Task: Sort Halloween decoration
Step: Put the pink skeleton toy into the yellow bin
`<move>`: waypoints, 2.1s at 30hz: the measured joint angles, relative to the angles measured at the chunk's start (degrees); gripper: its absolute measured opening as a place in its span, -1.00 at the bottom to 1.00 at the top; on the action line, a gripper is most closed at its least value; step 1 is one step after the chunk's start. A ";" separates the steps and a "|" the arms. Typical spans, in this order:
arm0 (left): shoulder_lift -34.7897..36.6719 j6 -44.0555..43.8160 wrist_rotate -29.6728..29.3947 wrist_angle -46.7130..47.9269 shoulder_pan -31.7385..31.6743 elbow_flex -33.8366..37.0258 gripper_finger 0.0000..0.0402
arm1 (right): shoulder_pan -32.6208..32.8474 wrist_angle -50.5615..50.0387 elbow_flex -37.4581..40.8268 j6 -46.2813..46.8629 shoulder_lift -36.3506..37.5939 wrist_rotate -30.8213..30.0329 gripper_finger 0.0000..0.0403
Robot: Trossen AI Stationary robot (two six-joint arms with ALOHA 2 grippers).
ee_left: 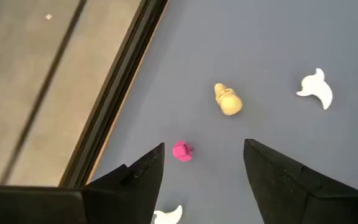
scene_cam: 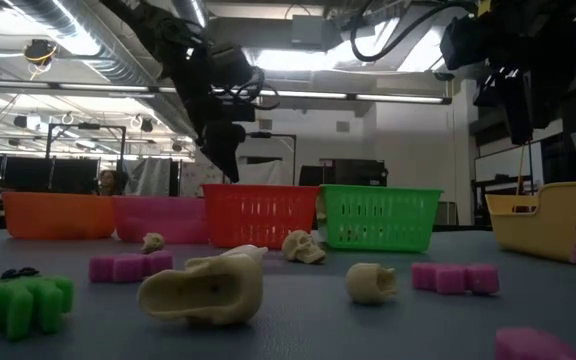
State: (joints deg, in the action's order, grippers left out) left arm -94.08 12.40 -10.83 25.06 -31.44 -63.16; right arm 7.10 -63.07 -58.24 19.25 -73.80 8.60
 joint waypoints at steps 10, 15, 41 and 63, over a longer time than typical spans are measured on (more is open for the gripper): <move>-0.44 -4.16 11.62 -2.95 -9.46 0.00 0.02 | 0.01 0.14 0.00 0.00 0.00 -0.03 -0.03; -2.45 -6.13 13.37 -5.92 -10.82 0.00 0.02 | 0.01 0.24 0.00 -0.02 0.00 -0.62 -0.03; -13.06 -6.27 13.02 -6.32 -10.50 0.00 0.02 | 0.06 0.63 0.00 -0.02 0.00 -0.66 -0.03; -13.25 -6.25 11.36 -6.49 -10.52 0.00 -0.45 | 0.04 3.45 0.00 -0.01 0.00 -0.66 -0.03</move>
State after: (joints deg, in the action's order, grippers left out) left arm -107.33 6.15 0.54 18.57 -41.95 -63.16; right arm 7.14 -59.62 -58.24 19.23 -73.80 7.94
